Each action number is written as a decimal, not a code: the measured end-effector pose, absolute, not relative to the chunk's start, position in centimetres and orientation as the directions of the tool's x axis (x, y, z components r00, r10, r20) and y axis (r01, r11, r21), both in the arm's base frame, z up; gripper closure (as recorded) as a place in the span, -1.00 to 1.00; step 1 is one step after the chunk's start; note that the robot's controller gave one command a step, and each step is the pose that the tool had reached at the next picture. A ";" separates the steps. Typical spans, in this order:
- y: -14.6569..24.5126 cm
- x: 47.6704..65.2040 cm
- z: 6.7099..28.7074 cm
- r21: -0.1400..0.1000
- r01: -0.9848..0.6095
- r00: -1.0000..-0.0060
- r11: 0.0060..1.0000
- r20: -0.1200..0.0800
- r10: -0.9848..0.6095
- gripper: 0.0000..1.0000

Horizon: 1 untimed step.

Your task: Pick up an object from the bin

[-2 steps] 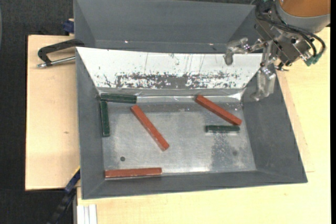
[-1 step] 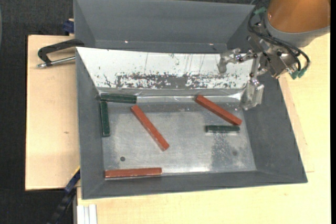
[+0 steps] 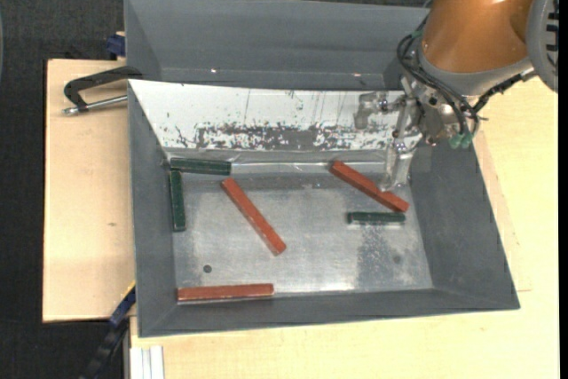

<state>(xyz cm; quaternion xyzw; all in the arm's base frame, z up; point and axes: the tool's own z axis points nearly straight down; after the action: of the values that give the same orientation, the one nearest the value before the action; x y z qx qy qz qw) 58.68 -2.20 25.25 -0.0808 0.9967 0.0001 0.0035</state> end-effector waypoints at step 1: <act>2.9 58.4 22.0 0.000 -0.169 -0.986 0.986 -0.003 -0.169 -1.00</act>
Offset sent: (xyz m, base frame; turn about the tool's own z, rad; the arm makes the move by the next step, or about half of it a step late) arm 0.0128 0.0202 -0.0823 0.1983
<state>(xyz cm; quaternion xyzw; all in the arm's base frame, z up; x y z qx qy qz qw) 58.39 2.95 22.02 -0.0850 0.9964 0.0003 0.0014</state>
